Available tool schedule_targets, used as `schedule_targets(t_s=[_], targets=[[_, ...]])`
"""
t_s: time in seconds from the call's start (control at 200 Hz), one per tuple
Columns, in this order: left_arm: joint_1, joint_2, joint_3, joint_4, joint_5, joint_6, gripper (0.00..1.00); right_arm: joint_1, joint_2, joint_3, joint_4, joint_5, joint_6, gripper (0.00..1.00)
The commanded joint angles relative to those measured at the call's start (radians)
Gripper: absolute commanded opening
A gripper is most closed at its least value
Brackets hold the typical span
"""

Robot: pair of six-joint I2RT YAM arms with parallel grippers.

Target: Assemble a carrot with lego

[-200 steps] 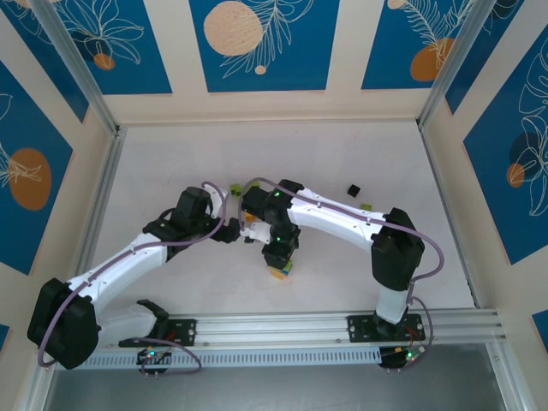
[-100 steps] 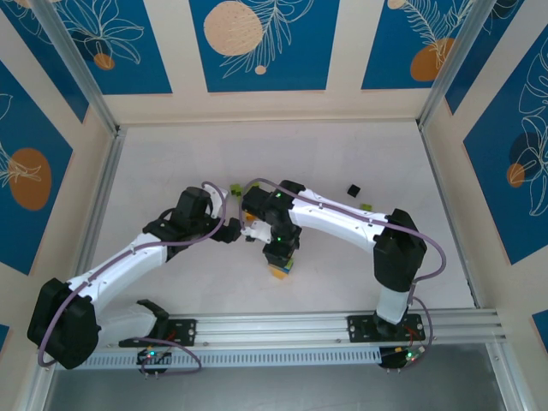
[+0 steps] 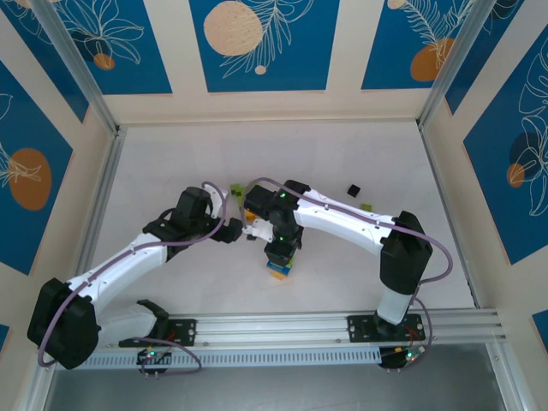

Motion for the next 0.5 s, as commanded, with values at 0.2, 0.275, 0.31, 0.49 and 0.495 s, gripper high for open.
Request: schedule_targets(t_s=[0.2, 0.275, 0.31, 0.49, 0.495], targets=[[-0.001, -0.009, 0.028, -0.002, 0.023, -0.009, 0.99, -0.005, -0.01, -0.044, 0.015, -0.039, 0.008, 0.3], [-0.001, -0.009, 0.028, -0.002, 0.022, -0.01, 0.99, -0.004, -0.009, -0.047, 0.022, -0.044, 0.01, 0.3], [-0.002, -0.008, 0.028, -0.001, 0.023, -0.01, 0.99, -0.005, -0.01, -0.048, 0.024, -0.045, 0.009, 0.3], [-0.002, -0.007, 0.028, -0.003, 0.023, -0.01, 0.99, -0.004, 0.0, -0.045, 0.027, -0.049, 0.009, 0.3], [-0.001, -0.007, 0.028, -0.003, 0.023, -0.009, 0.99, -0.005, 0.001, -0.044, 0.027, -0.05, 0.009, 0.3]])
